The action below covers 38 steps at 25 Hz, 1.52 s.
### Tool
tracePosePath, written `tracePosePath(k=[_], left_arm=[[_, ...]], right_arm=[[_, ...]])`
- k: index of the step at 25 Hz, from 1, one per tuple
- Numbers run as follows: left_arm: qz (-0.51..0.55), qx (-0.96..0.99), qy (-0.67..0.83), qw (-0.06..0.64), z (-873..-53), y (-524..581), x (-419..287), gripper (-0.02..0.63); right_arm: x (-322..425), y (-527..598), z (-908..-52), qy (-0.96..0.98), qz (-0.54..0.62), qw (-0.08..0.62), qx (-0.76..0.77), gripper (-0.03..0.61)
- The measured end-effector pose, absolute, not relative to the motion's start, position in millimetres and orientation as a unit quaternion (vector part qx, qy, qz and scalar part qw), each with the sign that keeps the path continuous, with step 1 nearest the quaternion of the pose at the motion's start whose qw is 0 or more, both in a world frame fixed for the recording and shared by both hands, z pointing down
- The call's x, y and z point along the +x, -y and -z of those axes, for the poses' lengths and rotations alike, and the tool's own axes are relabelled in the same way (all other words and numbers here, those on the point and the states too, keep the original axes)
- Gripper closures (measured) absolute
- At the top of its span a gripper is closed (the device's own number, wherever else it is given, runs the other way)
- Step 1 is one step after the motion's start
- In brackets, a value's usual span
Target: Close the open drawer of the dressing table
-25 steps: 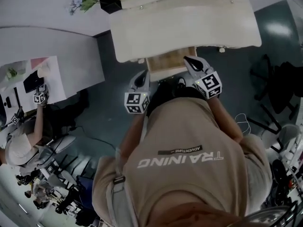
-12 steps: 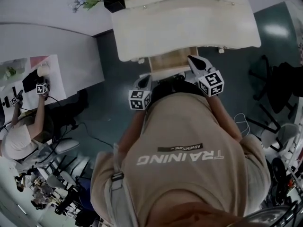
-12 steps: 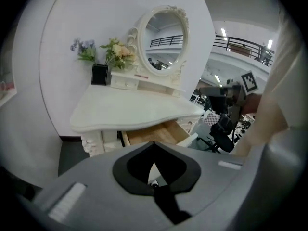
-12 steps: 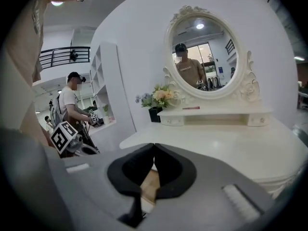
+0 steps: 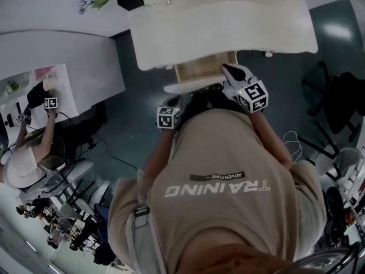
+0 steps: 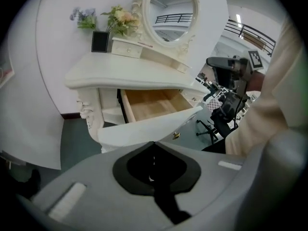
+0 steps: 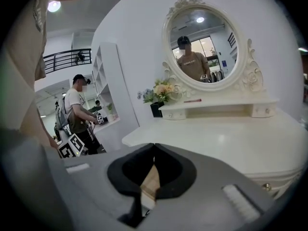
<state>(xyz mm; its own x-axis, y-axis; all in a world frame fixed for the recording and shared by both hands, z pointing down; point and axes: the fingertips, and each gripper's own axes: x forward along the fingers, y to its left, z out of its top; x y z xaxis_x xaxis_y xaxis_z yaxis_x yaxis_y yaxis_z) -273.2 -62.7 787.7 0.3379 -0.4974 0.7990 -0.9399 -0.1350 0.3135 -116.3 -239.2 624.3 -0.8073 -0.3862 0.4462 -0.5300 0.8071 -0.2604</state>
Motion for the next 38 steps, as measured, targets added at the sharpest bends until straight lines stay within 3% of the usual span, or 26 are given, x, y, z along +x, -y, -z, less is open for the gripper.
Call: tracePosePath(k=[11, 38], left_arm=[[-0.271, 0.683, 0.470, 0.489, -806.9, 64.5, -255.7, 0.607], [-0.251, 0.690, 0.489, 0.471, -808.1, 156.4, -294.6, 0.607]], right_arm=[[-88.1, 263.7, -613.4, 0.925, -0.177, 0.168, 0.290, 0.574], [-83.8, 277.9, -615.2, 0.913, -0.175, 0.184, 0.318, 0.574]])
